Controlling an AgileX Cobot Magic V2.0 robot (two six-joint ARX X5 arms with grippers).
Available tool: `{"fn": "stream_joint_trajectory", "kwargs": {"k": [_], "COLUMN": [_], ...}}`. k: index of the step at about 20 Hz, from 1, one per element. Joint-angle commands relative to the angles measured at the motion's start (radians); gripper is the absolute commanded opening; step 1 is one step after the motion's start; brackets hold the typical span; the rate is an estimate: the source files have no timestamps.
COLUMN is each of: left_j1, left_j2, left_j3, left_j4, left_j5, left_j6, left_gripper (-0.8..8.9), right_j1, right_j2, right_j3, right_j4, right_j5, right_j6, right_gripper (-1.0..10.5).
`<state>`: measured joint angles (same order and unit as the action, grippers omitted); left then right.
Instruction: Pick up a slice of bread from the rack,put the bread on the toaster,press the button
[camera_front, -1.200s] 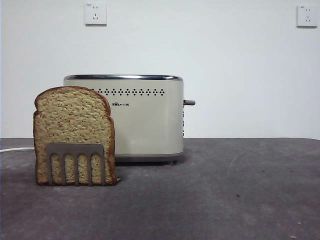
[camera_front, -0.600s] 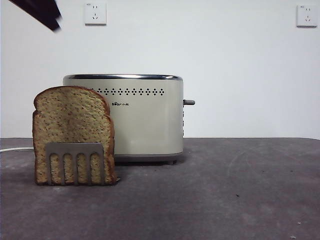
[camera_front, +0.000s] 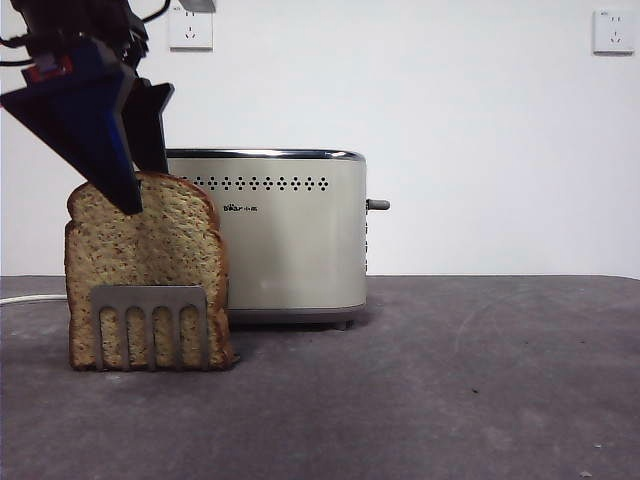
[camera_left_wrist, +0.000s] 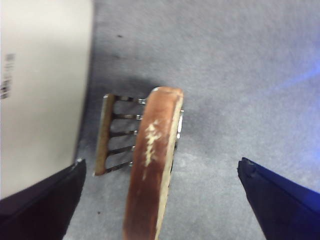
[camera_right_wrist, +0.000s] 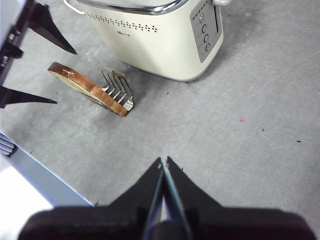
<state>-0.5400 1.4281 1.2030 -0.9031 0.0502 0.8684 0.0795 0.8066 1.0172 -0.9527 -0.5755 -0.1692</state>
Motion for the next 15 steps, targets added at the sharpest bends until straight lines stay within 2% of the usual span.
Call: {"fn": "stream_joint_trajectory", "kwargs": {"k": [1, 4, 5, 12, 15], "left_j1": [-0.002, -0.002, -0.002, -0.002, -0.002], "left_j2": [0.009, 0.009, 0.009, 0.008, 0.001], "left_j3": [-0.003, -0.003, -0.003, -0.003, 0.008], "left_j4": [0.009, 0.002, -0.006, -0.007, -0.005], "left_j5": [0.003, 0.002, 0.002, 0.000, -0.032], "left_j6": [0.027, 0.026, 0.026, 0.026, 0.027], "left_gripper": [3.57, 0.71, 0.10, -0.09, -0.09], "right_j1": [0.003, 0.003, 0.003, 0.003, 0.003], "right_j2": [-0.002, -0.002, -0.002, -0.002, -0.002], "right_j3": [0.002, 0.002, 0.002, 0.002, 0.002], "right_j4": [0.002, 0.002, 0.002, 0.002, 0.002], "right_j5": [-0.002, -0.002, -0.002, -0.002, -0.002], "right_j6": [-0.005, -0.005, -0.005, -0.005, -0.005], "right_gripper": [-0.1, -0.1, -0.1, -0.1, -0.1]}}
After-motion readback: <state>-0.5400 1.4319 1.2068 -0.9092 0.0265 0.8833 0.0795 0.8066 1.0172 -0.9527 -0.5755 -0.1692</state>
